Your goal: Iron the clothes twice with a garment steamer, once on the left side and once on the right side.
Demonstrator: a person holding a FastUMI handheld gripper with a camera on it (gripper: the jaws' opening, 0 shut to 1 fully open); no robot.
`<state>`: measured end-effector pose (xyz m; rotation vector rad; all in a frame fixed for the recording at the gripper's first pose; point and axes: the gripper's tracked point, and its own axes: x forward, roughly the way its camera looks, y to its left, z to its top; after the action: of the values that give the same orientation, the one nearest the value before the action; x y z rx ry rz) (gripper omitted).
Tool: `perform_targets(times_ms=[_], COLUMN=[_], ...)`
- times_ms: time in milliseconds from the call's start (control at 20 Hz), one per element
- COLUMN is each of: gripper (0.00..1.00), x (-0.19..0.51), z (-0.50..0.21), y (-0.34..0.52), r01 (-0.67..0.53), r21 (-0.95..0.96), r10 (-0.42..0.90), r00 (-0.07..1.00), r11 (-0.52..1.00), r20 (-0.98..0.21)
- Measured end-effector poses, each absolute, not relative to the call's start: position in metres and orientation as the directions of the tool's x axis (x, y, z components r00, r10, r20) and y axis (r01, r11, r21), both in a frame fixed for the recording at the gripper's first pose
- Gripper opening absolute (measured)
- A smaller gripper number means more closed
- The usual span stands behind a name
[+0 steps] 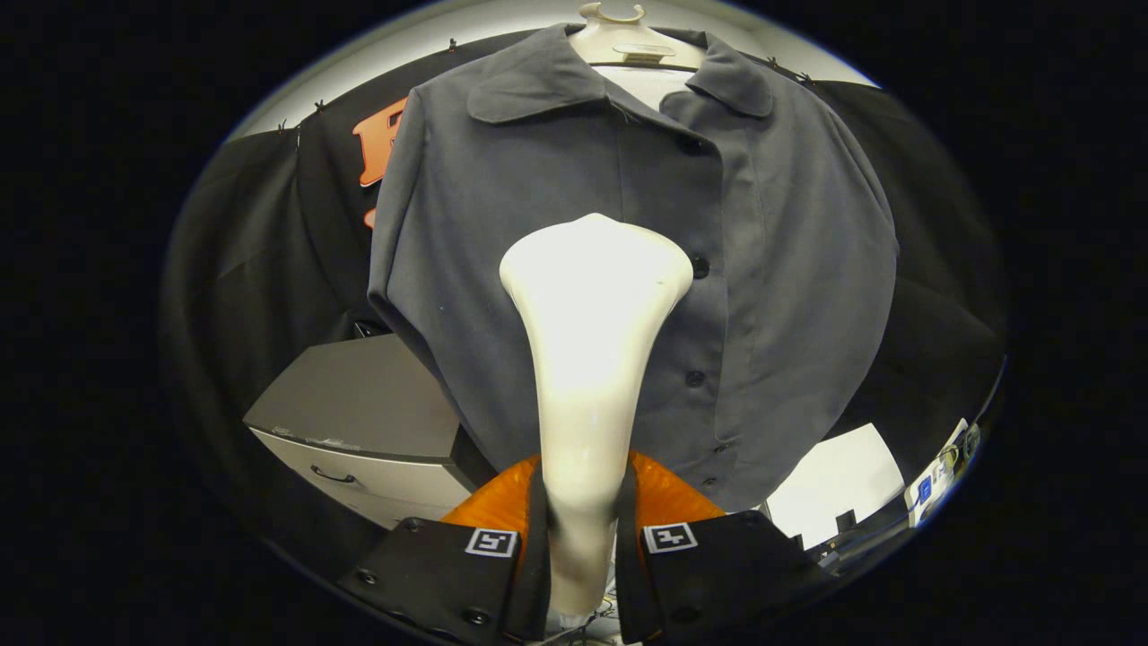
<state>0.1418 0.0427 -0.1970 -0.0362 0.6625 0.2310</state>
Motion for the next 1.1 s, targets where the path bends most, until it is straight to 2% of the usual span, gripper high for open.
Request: perform_targets(times_ms=[1100], gripper=[0.37], x=[0.119], z=[-0.329], y=[0.02], r01=[-0.234], r21=[0.065], r10=[0.2], r00=[0.614], r11=[0.97], r20=[-0.764])
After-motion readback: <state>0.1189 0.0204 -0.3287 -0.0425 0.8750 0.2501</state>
